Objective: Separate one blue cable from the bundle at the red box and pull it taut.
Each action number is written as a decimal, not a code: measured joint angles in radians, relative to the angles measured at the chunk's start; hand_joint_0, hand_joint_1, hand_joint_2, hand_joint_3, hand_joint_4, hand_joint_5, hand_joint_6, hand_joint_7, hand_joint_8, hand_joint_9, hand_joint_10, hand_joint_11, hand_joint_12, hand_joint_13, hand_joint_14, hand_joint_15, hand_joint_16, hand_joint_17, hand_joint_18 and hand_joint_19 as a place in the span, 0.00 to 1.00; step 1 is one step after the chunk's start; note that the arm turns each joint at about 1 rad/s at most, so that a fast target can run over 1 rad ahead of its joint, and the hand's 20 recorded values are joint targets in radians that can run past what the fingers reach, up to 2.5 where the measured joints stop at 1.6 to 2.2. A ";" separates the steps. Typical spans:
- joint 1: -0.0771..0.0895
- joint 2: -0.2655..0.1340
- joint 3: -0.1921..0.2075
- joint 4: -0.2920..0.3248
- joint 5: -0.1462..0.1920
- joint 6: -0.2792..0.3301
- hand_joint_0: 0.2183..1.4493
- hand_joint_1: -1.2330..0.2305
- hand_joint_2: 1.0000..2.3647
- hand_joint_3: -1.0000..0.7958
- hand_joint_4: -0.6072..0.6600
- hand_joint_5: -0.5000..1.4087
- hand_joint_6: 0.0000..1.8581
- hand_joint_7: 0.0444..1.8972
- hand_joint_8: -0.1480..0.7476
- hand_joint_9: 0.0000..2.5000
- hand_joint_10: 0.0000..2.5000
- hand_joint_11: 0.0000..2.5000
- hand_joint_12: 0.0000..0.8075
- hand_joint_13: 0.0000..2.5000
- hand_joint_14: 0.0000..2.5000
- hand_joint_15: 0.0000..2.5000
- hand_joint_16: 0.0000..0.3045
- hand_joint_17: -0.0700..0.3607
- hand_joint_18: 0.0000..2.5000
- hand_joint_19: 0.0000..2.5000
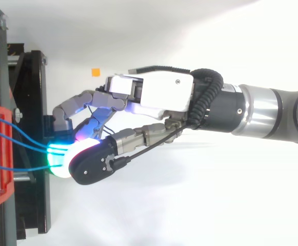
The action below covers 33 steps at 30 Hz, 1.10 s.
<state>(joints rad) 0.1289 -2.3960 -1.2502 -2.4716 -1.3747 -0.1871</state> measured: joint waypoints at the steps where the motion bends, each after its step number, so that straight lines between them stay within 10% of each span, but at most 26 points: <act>1: 0.000 0.000 0.000 0.000 0.001 -0.001 0.33 0.51 0.00 0.31 0.74 0.19 0.48 0.62 0.62 0.38 0.00 0.31 0.48 0.35 0.01 0.22 0.16 0.42 0.37 0.27; 8: 0.000 0.000 0.000 0.007 0.001 -0.009 0.35 0.27 0.01 0.42 0.70 0.18 0.48 0.64 0.62 0.37 0.00 0.32 0.48 0.34 0.01 0.22 0.17 0.43 0.37 0.26; 18: 0.000 0.000 0.000 0.021 -0.001 -0.034 0.43 0.19 0.00 0.28 0.72 0.18 0.49 0.68 0.59 0.41 0.01 0.38 0.46 0.37 0.01 0.24 0.16 0.42 0.40 0.25; 24: 0.002 0.000 0.001 0.023 0.000 -0.040 0.26 0.28 0.00 0.28 0.72 0.19 0.49 0.63 0.61 0.42 0.01 0.36 0.47 0.37 0.01 0.24 0.17 0.43 0.40 0.26; 29: 0.003 0.000 0.001 0.024 0.000 -0.041 0.28 0.58 0.00 0.28 0.68 0.19 0.48 0.64 0.59 0.42 0.01 0.34 0.46 0.37 0.01 0.24 0.16 0.42 0.39 0.28; 33: 0.003 0.000 0.001 0.025 0.000 -0.041 0.31 0.63 0.00 0.28 0.67 0.19 0.47 0.64 0.59 0.42 0.01 0.34 0.46 0.37 0.01 0.25 0.16 0.41 0.38 0.29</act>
<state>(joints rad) 0.1319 -2.3958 -1.2490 -2.4466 -1.3743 -0.2285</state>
